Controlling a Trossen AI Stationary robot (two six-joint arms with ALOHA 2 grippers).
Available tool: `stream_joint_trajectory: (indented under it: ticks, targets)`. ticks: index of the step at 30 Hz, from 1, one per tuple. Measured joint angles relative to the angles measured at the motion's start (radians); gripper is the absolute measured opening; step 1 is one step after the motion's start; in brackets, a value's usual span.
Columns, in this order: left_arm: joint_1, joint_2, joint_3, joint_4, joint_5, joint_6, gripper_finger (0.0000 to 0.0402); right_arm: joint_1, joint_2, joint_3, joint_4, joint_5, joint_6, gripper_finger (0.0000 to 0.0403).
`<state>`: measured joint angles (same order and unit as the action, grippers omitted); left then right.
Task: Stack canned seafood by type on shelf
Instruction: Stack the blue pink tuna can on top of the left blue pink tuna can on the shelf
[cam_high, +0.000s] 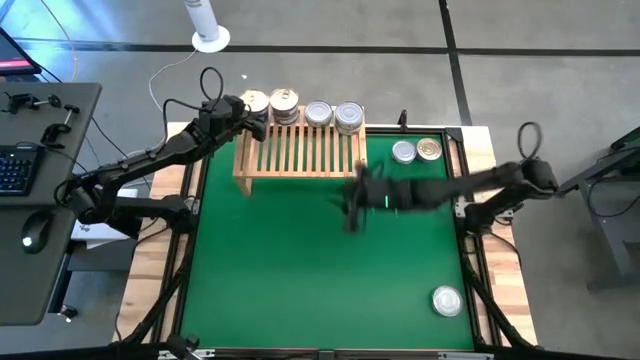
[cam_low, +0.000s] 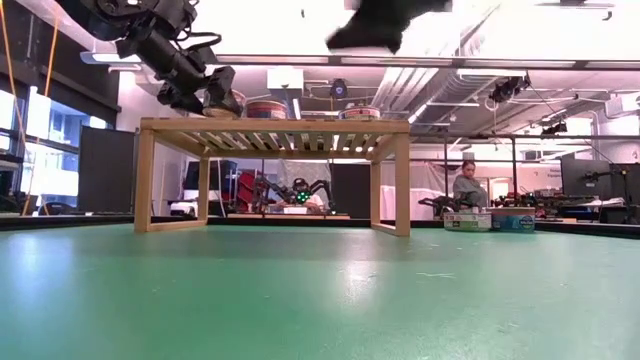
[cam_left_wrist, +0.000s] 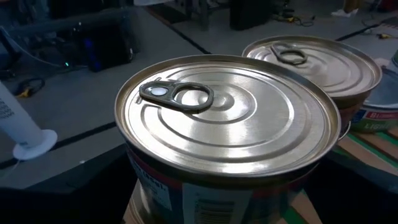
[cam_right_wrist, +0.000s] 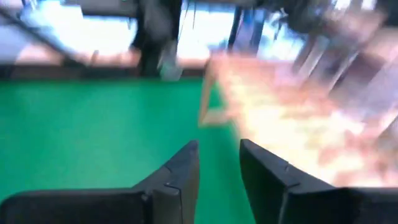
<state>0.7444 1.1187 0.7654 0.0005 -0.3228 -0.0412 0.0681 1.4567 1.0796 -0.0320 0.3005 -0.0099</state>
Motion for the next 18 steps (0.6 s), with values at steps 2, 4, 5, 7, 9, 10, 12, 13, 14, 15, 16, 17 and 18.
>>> stream_joint_trajectory:
  ticks: [2,4,5,7,9,10,12,13,14,15,16,17,18]
  targets:
    - [0.000,0.000,0.000,-0.002,-0.001,0.013,0.0391,-0.115,0.020,0.117,-0.019,-0.112,-0.101,0.0113]
    - [0.001,0.000,0.000,-0.002,-0.004,0.020,0.0391,-0.236,0.080,0.242,-0.036,-0.273,-0.152,0.0111]
    - [0.002,0.000,0.000,-0.001,-0.004,0.020,0.0391,-0.291,0.123,0.306,-0.054,-0.361,-0.166,0.0108]
    - [0.002,0.000,0.000,-0.002,-0.004,0.033,0.0391,-0.385,0.230,0.454,-0.095,-0.511,-0.182,0.0100]
    - [0.002,0.000,0.000,-0.002,-0.004,0.044,0.0391,-0.454,0.347,0.616,-0.149,-0.606,-0.210,0.0090]
    - [0.001,0.000,0.000,-0.002,-0.004,0.046,0.0391,-0.479,0.406,0.705,-0.183,-0.640,-0.233,0.0085]
    - [0.001,0.000,0.000,-0.001,-0.004,0.053,0.0391,-0.521,0.526,0.878,-0.260,-0.676,-0.270,0.0074]
    - [0.001,0.000,0.000,-0.002,-0.003,0.056,0.0391,-0.538,0.583,0.961,-0.295,-0.690,-0.283,0.0068]
    - [0.001,0.000,0.000,-0.001,-0.003,0.062,0.0391,-0.553,0.639,1.041,-0.323,-0.708,-0.292,0.0061]
    - [0.001,0.000,0.000,-0.001,-0.003,0.069,0.0391,-0.567,0.691,1.116,-0.349,-0.726,-0.303,0.0053]
    - [0.001,0.000,0.000,-0.002,-0.003,0.072,0.0391,-0.579,0.741,1.189,-0.374,-0.745,-0.307,0.0046]
    - [0.001,0.000,0.000,-0.002,-0.003,0.072,0.0391,-0.589,0.785,1.255,-0.393,-0.765,-0.308,0.0037]
    - [0.001,0.000,0.000,-0.001,-0.003,0.072,0.0391,-0.598,0.818,1.281,-0.384,-0.783,-0.309,0.0029]
